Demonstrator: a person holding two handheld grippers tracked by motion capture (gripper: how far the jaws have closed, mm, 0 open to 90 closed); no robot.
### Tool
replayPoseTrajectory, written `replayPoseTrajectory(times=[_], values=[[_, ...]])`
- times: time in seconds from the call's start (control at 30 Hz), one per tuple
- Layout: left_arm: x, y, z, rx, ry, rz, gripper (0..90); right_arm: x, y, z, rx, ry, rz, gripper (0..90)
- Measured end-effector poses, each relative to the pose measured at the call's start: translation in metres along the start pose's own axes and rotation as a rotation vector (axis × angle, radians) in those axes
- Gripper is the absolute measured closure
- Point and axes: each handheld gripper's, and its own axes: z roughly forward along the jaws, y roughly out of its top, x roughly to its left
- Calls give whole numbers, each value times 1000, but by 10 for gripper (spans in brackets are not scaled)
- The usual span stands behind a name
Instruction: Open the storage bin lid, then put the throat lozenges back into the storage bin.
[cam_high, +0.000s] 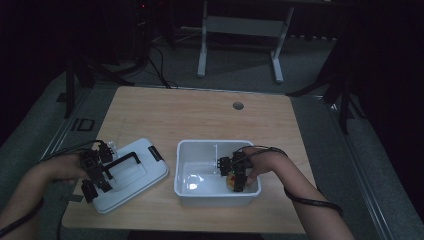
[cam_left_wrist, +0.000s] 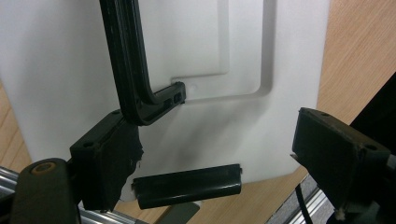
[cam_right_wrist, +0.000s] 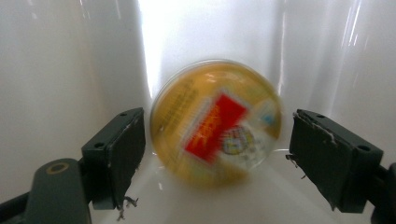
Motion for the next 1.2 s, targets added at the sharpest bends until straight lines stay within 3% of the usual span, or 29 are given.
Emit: replayPoseTrajectory(times=[0.37, 0.67, 0.83, 1.03, 1.1, 1.2], values=[[-1, 1, -1, 1, 8, 5, 146, 6, -6, -23, -62, 3, -35, 129], [-1, 2, -3, -10, 14, 4, 146, 12, -28, -76, -178, -47, -21, 133], [-1, 1, -2, -7, 14, -2, 146, 14, -46, -95, -219, -65, 7, 135], [1, 0, -1, -5, 24, -9, 146, 17, -71, -106, -249, -88, 45, 134], [1, -1, -3, -13, 0, -52, 146, 18, -90, -108, -270, -95, 76, 137], [3, -2, -5, -15, 2, -66, 146, 21, -109, -104, -264, -94, 111, 139]])
